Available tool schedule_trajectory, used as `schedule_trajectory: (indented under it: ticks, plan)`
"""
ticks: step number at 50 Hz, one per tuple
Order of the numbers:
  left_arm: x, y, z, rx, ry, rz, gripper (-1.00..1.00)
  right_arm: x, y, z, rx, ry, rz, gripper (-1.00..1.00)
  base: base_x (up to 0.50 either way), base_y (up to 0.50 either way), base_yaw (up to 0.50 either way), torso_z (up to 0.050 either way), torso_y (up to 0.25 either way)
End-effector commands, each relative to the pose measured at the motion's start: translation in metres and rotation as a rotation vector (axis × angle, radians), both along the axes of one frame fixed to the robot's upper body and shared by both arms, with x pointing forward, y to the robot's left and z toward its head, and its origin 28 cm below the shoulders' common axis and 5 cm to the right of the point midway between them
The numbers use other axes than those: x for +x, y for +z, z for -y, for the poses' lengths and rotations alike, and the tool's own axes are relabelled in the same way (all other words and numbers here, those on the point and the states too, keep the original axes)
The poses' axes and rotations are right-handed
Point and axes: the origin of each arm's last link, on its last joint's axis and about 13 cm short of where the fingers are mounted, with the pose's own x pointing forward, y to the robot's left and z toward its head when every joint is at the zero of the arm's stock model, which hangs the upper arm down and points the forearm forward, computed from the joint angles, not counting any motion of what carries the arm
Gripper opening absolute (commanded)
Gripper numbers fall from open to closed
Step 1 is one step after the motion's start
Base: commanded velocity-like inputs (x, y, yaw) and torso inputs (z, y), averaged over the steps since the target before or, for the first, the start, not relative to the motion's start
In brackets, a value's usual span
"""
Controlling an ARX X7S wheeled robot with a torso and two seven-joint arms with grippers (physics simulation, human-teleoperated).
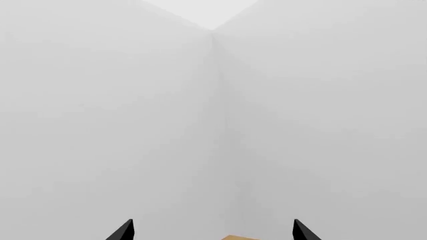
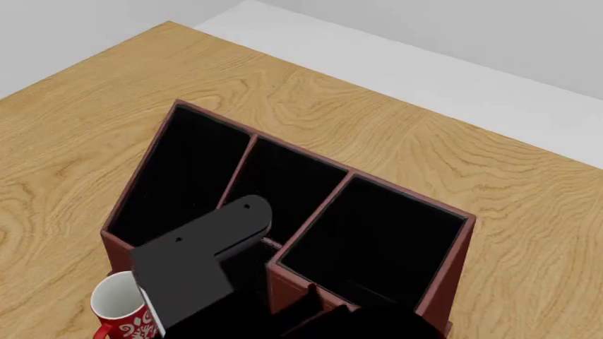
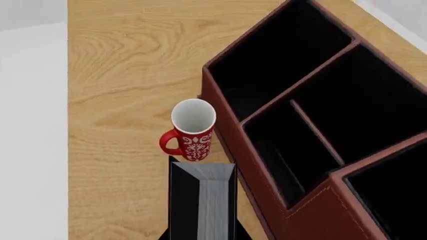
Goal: Pick up the book and place it in the right compartment of the caddy.
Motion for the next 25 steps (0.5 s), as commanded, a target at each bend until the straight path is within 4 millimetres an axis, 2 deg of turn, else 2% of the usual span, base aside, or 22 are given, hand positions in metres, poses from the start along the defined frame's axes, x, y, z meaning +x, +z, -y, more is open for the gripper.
schedule_trajectory:
  ticks: [1, 25]
  plan:
    - [-0.001, 0.001, 0.0, -0.002, 0.0, 0.002, 1.0, -0.006, 0.036, 0.004, 0.034, 0.003, 0.114, -1.0, 0.0, 0.0, 0.0, 0.0, 0.01]
    - [0.0, 0.0, -0.002, -0.005, 0.006, 0.0, 1.0, -0.017, 0.106, 0.015, 0.134, -0.05, 0.297, -1.0, 0.0, 0.0, 0.0, 0.0, 0.001]
